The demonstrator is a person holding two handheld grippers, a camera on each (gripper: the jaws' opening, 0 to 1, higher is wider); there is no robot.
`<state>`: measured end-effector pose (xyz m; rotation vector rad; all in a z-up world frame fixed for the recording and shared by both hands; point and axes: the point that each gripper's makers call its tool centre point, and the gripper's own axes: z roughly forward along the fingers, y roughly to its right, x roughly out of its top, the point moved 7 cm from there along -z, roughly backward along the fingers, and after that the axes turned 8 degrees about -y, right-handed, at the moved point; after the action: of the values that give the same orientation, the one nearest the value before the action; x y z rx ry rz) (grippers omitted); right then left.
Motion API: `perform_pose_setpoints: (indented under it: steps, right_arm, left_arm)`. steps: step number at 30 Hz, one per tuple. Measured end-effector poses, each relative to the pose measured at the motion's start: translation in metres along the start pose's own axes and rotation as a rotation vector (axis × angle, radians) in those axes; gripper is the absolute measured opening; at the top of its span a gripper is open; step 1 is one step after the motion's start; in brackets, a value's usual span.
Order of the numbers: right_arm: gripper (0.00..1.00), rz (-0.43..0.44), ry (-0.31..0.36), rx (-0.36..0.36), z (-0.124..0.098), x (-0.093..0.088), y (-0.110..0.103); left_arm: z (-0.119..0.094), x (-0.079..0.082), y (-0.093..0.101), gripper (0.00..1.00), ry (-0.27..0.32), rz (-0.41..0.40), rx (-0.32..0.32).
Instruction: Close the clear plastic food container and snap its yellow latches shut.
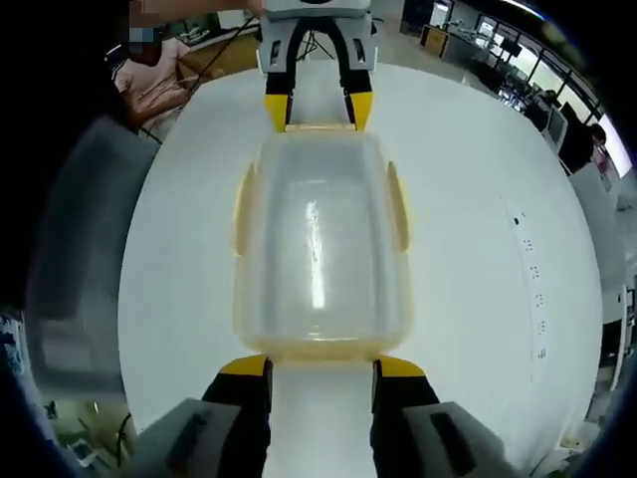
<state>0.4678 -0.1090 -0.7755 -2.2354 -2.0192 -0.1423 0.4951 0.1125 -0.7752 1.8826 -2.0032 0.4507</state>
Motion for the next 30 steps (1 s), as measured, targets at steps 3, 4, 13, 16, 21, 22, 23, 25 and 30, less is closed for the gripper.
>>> perform_pose_setpoints:
  steps: [3,4,13,16,21,22,23,25,30]
  right_arm:
    - [0.37,0.006,0.015,0.003,0.000,-0.002,0.001]
    - [0.37,0.013,0.020,0.007,0.000,-0.003,0.001]
    - [0.53,0.061,0.040,0.044,0.000,-0.009,-0.002]
    - [0.57,0.079,0.058,0.043,-0.010,-0.011,0.000]
    - [0.48,0.133,0.218,0.002,-0.035,0.000,0.006]
    - [0.45,0.141,0.247,-0.004,-0.038,0.002,0.007]
    - [0.40,0.143,0.288,-0.008,-0.041,0.005,0.007]
    - [0.36,0.157,0.319,-0.013,-0.042,0.006,0.007]
    - [0.34,0.127,0.285,-0.013,-0.033,0.011,0.002]
  left_arm:
    - [0.000,0.001,0.000,0.37,-0.001,0.001,-0.001]
    - [0.000,0.000,0.000,0.38,0.003,0.007,-0.001]
    - [-0.002,-0.008,0.001,0.51,0.037,-0.050,-0.015]
    - [-0.009,-0.010,0.002,0.52,0.075,-0.084,-0.026]
    - [-0.028,-0.006,0.000,0.47,0.187,-0.128,-0.011]
    - [-0.031,-0.003,0.000,0.45,0.218,-0.140,-0.008]
    - [-0.034,-0.001,-0.001,0.43,0.241,-0.149,0.001]
    - [-0.035,0.001,0.002,0.40,0.230,-0.122,0.021]
    - [-0.029,0.010,0.004,0.39,0.220,-0.092,0.021]
